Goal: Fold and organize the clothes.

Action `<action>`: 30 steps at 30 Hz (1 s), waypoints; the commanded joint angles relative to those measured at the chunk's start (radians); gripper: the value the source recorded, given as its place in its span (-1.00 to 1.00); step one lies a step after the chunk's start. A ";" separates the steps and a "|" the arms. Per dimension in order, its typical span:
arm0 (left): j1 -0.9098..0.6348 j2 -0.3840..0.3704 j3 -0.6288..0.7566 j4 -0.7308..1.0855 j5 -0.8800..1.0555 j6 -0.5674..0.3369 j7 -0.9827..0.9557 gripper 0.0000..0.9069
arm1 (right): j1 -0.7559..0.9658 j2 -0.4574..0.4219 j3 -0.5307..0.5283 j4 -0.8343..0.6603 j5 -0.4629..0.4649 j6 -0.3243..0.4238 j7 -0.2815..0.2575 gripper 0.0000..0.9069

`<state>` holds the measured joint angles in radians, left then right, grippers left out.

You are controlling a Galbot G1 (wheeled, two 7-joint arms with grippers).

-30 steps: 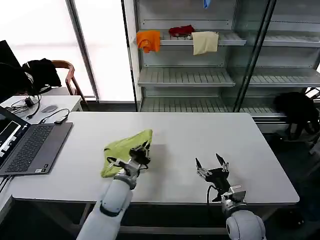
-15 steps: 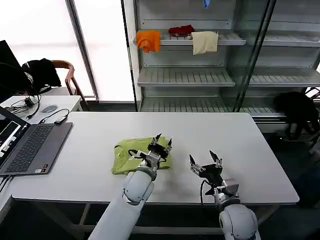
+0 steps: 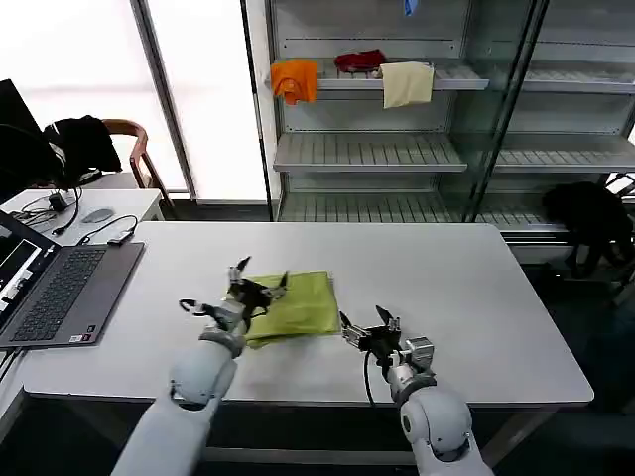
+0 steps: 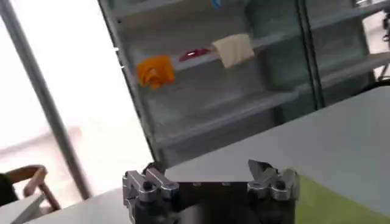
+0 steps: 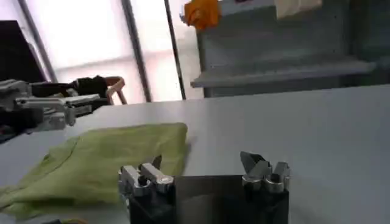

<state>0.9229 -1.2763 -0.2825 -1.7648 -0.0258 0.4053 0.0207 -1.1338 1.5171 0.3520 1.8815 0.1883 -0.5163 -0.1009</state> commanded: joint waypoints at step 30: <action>0.218 0.110 -0.395 -0.048 -0.182 -0.074 0.035 1.00 | -0.026 -0.042 -0.094 0.025 0.070 -0.064 0.029 -1.00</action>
<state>1.1207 -1.1747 -0.6476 -1.8070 -0.1961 0.3358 0.0529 -1.1298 1.4943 0.2536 1.8486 0.2541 -0.5774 -0.0747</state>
